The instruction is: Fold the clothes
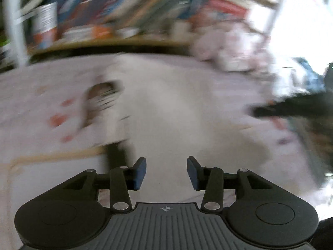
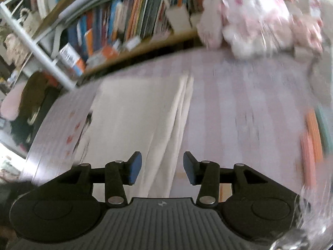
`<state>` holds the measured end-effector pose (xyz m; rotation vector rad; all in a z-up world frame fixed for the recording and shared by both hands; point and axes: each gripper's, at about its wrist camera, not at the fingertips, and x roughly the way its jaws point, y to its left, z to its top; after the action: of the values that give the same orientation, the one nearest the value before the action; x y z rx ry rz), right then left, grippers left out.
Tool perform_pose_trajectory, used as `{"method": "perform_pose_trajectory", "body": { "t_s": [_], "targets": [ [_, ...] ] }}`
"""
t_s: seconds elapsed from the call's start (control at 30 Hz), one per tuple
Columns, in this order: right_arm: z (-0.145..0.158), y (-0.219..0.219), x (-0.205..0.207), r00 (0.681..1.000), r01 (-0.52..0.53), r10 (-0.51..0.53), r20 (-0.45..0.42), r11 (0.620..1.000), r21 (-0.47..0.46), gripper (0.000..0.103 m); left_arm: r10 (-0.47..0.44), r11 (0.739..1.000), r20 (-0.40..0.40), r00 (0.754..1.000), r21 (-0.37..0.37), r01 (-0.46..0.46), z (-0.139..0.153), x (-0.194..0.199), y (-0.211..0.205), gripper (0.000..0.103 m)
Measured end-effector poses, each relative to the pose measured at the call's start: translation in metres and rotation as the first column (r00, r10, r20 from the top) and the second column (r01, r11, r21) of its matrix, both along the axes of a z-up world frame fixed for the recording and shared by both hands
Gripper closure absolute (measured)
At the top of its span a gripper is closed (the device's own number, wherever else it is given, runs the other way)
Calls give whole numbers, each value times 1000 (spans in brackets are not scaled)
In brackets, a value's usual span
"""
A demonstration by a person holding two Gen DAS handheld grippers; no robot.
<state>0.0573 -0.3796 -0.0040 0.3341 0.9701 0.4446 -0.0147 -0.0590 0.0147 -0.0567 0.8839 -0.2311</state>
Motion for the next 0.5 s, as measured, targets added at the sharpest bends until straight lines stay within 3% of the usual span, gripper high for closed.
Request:
{"method": "perform_pose_trajectory", "body": {
  "t_s": [0.17,0.27,0.3,0.33,0.4,0.5],
  "targets": [
    [-6,2,-56,995,46,-42,-94,998,49,61,2,989,-9,1000,146,0,-14,-12,22,53],
    [-2,18,-65,997,41,-41,-64,999,-11,68,-80,979,1,997,188,79,-16,-15,19,50],
    [-3,25,-64,998,38,-41,-55,998,-45,78,-111,974,3,994,199,108,-17,-17,17,45],
    [-3,32,-63,998,35,-39,-46,996,-81,99,-143,966,9,990,218,137,-18,-21,16,43],
    [3,42,-60,1000,18,-22,-19,988,-153,100,-193,943,29,981,280,177,-19,-29,11,42],
    [39,47,-64,998,26,-22,58,997,-77,100,-251,907,39,967,358,221,-24,-38,5,42]
  ]
}}
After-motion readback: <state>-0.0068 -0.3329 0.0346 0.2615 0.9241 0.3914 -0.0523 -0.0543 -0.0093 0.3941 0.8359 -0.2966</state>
